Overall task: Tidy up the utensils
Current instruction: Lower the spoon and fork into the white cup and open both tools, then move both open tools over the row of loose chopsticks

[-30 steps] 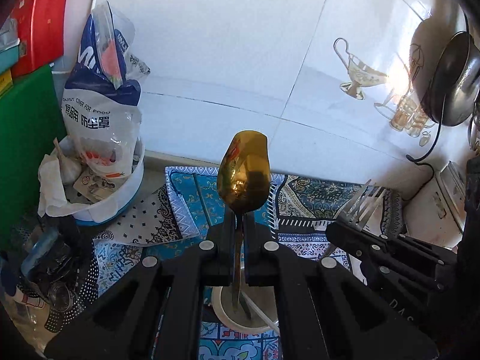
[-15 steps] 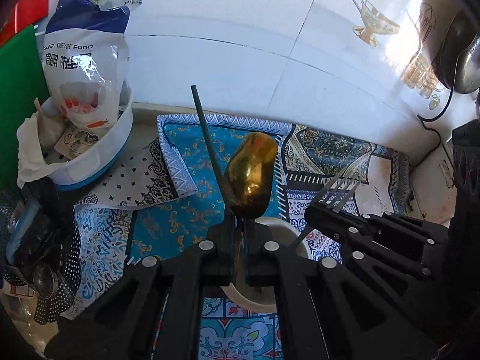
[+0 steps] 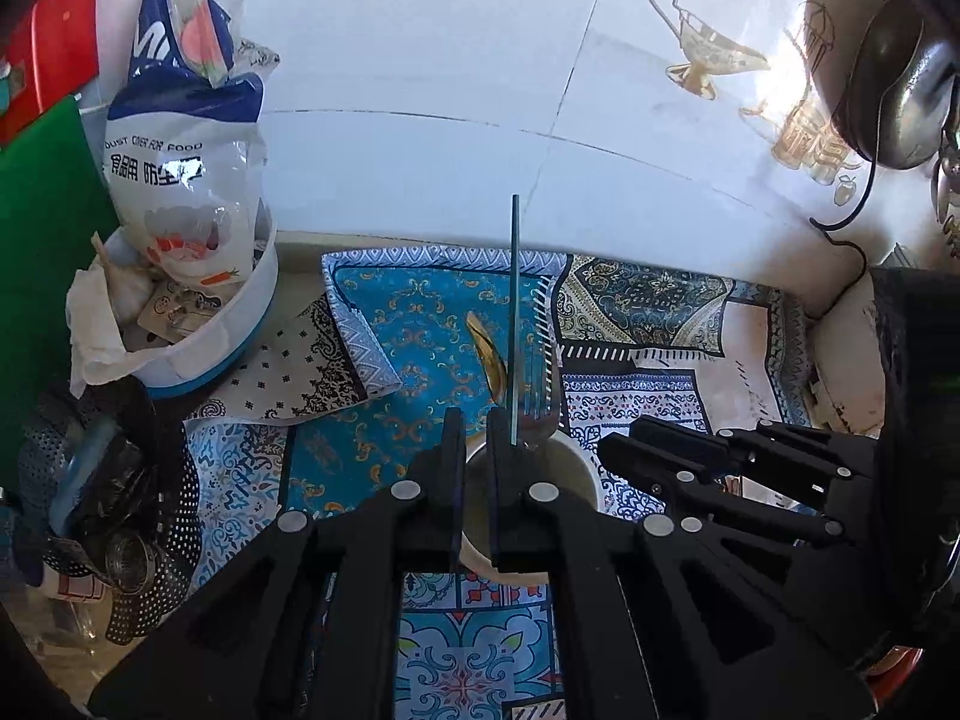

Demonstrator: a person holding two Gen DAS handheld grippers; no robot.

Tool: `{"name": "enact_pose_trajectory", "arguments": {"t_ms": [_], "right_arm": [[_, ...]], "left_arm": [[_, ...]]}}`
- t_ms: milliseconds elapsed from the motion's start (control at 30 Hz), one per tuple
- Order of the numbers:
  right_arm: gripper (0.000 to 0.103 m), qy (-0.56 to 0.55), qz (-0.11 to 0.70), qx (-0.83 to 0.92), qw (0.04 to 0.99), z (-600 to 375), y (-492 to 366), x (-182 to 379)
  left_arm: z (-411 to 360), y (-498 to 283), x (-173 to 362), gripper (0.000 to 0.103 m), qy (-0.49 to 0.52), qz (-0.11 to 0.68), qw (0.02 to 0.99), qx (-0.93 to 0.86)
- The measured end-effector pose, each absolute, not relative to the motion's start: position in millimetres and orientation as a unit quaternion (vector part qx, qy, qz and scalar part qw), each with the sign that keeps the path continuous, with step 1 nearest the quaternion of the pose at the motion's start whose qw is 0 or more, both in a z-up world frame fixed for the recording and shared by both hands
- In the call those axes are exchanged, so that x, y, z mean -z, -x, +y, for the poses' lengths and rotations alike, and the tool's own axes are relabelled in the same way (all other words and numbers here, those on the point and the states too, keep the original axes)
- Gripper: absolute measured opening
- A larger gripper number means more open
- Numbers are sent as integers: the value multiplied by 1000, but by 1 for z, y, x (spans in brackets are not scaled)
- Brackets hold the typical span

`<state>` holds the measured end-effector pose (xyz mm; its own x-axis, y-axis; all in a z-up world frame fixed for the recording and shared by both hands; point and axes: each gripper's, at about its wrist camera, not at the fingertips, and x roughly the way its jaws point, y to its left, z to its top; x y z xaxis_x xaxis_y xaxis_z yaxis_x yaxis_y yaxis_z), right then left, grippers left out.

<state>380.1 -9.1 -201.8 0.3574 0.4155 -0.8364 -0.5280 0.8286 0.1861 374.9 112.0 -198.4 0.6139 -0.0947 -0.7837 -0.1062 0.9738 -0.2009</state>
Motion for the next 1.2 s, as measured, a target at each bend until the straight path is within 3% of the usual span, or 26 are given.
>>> {"name": "enact_pose_trajectory", "arguments": {"t_ms": [733, 867, 1200], "right_arm": [[20, 12, 380, -214, 900, -132, -318, 110], [20, 3, 376, -186, 908, -161, -306, 107], [20, -9, 404, -120, 907, -215, -287, 131]], "left_arm": [[28, -335, 113, 12, 85, 362, 926, 59], [0, -330, 110, 18, 70, 360, 927, 81], [-71, -334, 142, 19, 48, 410, 898, 154]]}}
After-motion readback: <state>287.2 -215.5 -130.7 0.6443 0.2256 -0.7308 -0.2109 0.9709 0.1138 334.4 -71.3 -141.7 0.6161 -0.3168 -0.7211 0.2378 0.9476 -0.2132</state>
